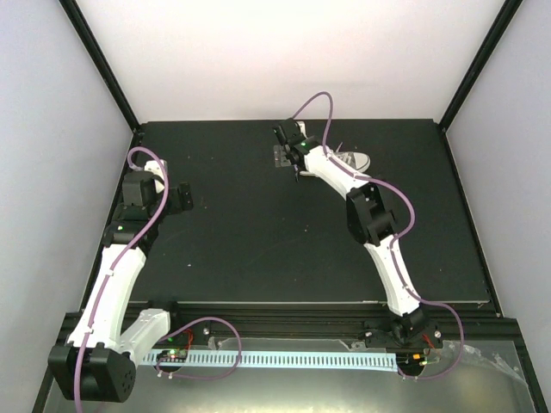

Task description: Tie the shoes

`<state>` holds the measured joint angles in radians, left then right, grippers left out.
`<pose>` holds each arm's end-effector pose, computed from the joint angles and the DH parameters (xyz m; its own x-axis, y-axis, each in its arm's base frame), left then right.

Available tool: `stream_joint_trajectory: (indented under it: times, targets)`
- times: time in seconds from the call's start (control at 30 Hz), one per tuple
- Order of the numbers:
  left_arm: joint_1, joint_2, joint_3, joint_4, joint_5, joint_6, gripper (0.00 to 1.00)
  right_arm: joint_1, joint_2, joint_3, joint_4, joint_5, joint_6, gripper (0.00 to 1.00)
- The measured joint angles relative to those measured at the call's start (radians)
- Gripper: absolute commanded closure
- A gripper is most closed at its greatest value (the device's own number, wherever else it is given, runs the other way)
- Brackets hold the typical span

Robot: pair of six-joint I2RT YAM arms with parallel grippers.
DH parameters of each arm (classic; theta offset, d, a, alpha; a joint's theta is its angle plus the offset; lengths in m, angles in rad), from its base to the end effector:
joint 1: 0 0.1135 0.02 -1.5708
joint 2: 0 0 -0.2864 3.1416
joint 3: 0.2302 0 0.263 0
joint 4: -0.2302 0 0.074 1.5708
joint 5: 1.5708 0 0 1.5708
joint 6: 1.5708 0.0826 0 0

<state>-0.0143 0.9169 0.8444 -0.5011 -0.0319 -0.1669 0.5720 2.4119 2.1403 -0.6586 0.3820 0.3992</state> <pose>0.2370 -0.0008 0.2972 -0.5330 -0.1584 -0.8312 -0.1024 0.9872 -0.1225 0.5096 0.2915 0.1728 -0.7435 -0.0497 -0.6669 -0.0282 0.9987 -0.0431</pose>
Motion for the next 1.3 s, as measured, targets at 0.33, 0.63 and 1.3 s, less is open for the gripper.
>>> stream_joint_trajectory:
  times: [0.33, 0.63, 1.3]
  targets:
    - [0.0, 0.008, 0.0, -0.005, 0.003, 0.0, 0.01, -0.001, 0.108, 0.177, -0.086, 0.03, -0.002, 0.21]
    - [0.0, 0.008, 0.0, -0.006, 0.017, 0.0, 0.01, -0.002, 0.171, 0.211, -0.122, 0.08, 0.026, 0.73]
    - [0.0, 0.002, 0.0, -0.007, 0.021, 0.0, 0.01, -0.016, -0.515, -0.138, 0.102, -0.468, -0.059, 0.98]
